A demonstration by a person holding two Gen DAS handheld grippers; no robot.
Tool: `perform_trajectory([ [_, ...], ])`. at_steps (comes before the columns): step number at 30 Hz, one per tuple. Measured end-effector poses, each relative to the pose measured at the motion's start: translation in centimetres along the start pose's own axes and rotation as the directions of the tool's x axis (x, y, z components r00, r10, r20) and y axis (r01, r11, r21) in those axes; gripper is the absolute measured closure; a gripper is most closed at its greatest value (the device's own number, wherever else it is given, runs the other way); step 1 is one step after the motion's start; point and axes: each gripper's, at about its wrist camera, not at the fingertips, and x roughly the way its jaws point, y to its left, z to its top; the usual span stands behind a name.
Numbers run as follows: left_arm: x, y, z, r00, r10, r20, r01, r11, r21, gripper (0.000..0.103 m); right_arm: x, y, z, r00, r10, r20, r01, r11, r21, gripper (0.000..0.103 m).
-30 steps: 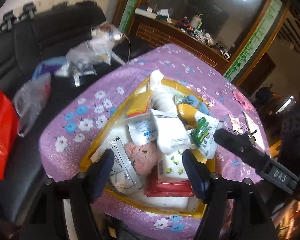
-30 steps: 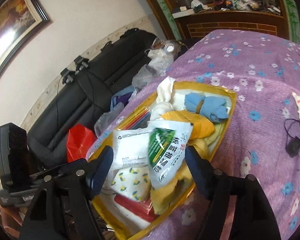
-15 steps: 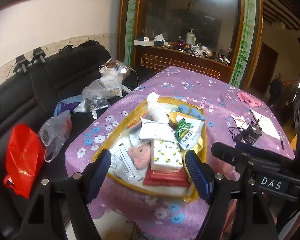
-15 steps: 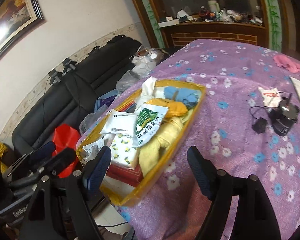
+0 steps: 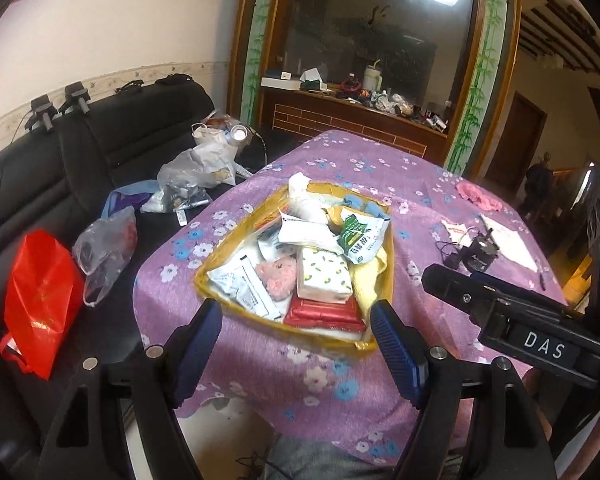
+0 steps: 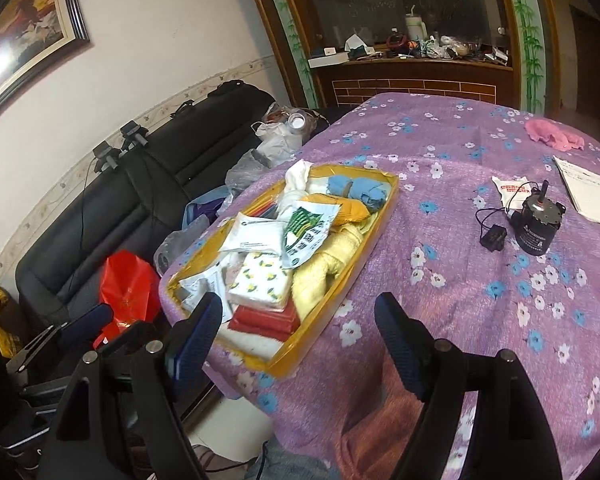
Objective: Organize soft objects
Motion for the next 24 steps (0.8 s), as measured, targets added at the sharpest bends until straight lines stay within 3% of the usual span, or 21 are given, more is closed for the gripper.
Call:
perform_trajectory([
  [3,-1.3,0.5,-0.5,0.999,-0.028,0.026,0.028,1.0,0.004,0.023,-1.1,0.6,-0.5,1.0,-0.002,0.01,0.002,1.0,-0.002,0.025],
  [6,-1.9,0.8,-0.7,0.999,-0.011,0.052,0.011,1.0,-0.003,0.015,-2.2,1.1,-1.0,1.0,-0.012,0.027,0.013,1.0,-0.028,0.024],
  [10,-2.5,0.9,-1.0,0.988,0.04,0.148,-0.033,0.998,-0.05,0.012,-2.7,1.2,-1.4,0.998,-0.041,0.042,0.042,0.998,-0.04,0.024],
  [13,-2.9,0.6,-1.2,0.982,0.035,0.183,-0.027,0.998,-0.048,0.01,-2.7,0.9,-1.7,0.998,-0.051,0.041,0.052,0.998,-0.026,0.024],
  [20,-2.8,0.2,-0.6,0.992,-0.001,0.126,-0.002,1.0,0.02,0.007,-2.8,0.8,-2.5,0.994,-0.089,0.055,0.091,0.995,-0.031,0.023],
  [24,-2.5,0.3,-0.6,0.992,0.028,0.119,-0.034,0.998,0.048,0.004,-2.2,1.2,-2.4,0.992,-0.113,0.054,0.117,0.991,-0.068,0.019],
])
